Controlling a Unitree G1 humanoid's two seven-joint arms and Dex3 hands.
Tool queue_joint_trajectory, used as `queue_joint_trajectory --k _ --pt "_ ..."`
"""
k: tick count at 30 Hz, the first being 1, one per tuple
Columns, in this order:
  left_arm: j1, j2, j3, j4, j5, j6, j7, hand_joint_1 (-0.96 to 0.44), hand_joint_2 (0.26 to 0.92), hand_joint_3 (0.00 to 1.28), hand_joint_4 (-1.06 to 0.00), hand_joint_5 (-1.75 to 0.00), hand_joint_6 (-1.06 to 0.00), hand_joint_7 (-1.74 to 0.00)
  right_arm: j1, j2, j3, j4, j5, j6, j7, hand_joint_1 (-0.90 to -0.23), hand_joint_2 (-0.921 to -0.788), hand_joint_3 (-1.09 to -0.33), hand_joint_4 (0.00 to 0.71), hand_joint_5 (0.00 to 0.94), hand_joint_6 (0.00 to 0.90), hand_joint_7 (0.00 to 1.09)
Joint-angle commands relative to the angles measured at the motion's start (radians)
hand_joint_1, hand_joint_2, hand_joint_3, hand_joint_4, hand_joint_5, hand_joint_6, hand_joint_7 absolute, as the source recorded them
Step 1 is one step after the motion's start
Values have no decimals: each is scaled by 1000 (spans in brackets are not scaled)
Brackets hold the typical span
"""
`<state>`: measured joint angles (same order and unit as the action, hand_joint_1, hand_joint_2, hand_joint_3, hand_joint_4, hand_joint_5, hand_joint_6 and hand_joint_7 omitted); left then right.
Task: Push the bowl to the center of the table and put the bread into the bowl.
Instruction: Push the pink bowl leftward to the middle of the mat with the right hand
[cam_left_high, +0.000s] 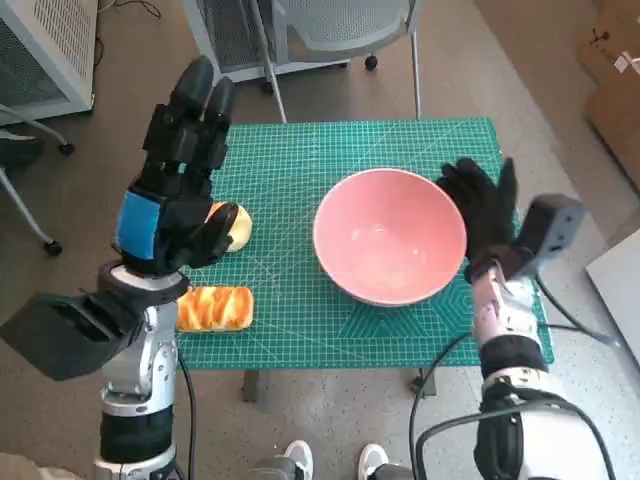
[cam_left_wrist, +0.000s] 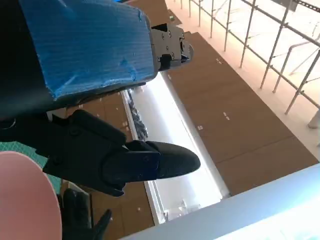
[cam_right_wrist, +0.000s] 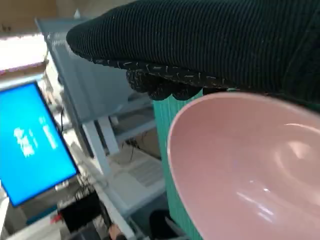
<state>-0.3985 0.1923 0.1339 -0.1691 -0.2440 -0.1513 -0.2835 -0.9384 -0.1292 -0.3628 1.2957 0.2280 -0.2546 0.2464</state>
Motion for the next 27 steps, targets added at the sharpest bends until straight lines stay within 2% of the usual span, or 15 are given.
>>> queue_joint_trajectory --k 1,10,16,23,27 --pt "26 11 11 -23 5 1 10 -666 921 447 1 1 1 -219 -17 43 13 7 -12 25 -3 -590 -921 -850 224 11 345 8" --pt "52 14 22 -45 -3 18 21 -675 921 428 1 1 1 -235 -61 88 25 15 -15 57 -3 -585 -921 -859 215 5 333 2" --pt "77 12 27 -64 6 20 31 -685 921 419 1 1 1 -240 -84 104 30 22 -21 79 -2 -588 -921 -846 236 12 354 13" --pt "110 11 36 -85 10 22 46 -704 921 417 1 1 1 -225 -93 89 24 22 -23 91 24 -596 -921 -827 251 14 369 19" --pt "122 9 43 -88 6 17 52 -705 921 415 0 1 1 -222 -106 57 21 10 -19 86 56 -597 -921 -826 251 12 368 18"
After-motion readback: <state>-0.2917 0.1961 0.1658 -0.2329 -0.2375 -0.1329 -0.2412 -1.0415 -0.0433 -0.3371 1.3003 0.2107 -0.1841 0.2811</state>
